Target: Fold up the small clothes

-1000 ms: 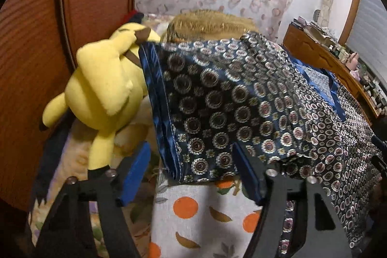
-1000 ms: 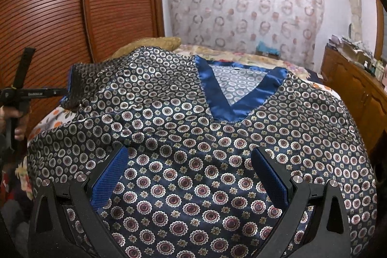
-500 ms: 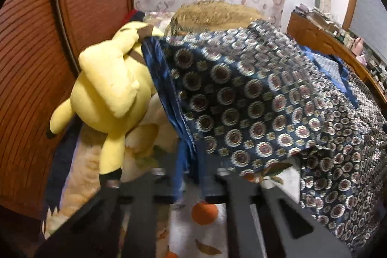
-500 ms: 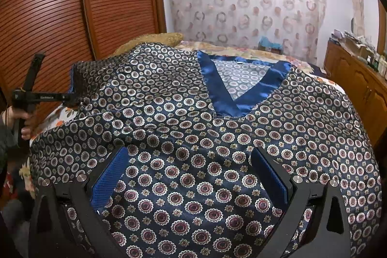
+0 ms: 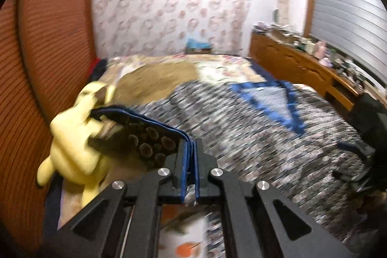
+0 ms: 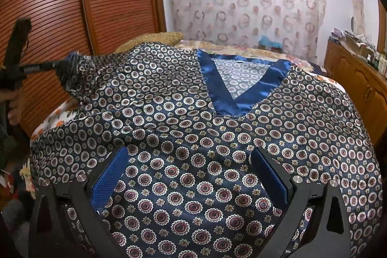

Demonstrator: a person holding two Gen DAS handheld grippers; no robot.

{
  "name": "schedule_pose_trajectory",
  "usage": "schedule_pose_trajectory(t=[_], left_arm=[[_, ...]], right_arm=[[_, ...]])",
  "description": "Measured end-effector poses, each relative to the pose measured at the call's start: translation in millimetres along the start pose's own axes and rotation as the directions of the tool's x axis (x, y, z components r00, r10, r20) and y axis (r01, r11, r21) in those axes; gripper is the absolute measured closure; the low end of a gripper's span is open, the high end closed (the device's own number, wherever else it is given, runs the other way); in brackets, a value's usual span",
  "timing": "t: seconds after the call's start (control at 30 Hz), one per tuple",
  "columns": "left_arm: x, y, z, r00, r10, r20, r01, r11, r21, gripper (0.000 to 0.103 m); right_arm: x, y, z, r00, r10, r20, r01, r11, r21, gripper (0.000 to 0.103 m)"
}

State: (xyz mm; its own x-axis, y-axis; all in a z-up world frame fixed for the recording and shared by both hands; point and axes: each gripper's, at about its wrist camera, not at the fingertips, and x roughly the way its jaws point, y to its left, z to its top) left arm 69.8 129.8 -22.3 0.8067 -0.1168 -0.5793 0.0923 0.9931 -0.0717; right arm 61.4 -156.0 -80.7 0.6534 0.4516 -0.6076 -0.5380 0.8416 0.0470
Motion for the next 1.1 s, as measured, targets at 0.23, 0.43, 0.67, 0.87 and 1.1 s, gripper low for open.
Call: schedule_pose_trajectory(t=[0.23, 0.43, 0.67, 0.87, 1.1], left_arm=[[6.9, -75.1, 35.2, 0.996, -0.095, 0.002, 0.093, 0.984, 0.152, 0.102], [22.0, -95.6, 33.8, 0.989, -0.123, -0.082, 0.136, 0.973, 0.185, 0.086], [13.3, -79.0, 21.5, 0.990, -0.118, -0.076, 0.128, 0.982, 0.142, 0.045], [13.4, -51.7, -8.7, 0.993, -0.041, -0.106, 0.054, 0.992, 0.115, 0.045], [37.0, -15.9, -44.8, 0.984, 0.034, -0.173, -0.027, 0.999, 0.045, 0.045]], right_arm=[[-0.4, -0.6, -0.5, 1.000, 0.003, 0.004, -0.003, 1.000, 0.007, 0.000], [-2.2, -2.2, -1.1, 1.000, 0.010, 0.006, -0.010, 1.000, 0.017, 0.000], [-2.6, -2.0, -1.1, 1.000, 0.011, 0.006, -0.011, 1.000, 0.019, 0.000], [-2.4, -2.1, -0.7, 1.000, 0.014, 0.001, -0.014, 1.000, 0.020, 0.000], [-1.4, -1.1, 4.3, 0.999, 0.038, -0.015, -0.038, 0.999, -0.001, 0.003]])
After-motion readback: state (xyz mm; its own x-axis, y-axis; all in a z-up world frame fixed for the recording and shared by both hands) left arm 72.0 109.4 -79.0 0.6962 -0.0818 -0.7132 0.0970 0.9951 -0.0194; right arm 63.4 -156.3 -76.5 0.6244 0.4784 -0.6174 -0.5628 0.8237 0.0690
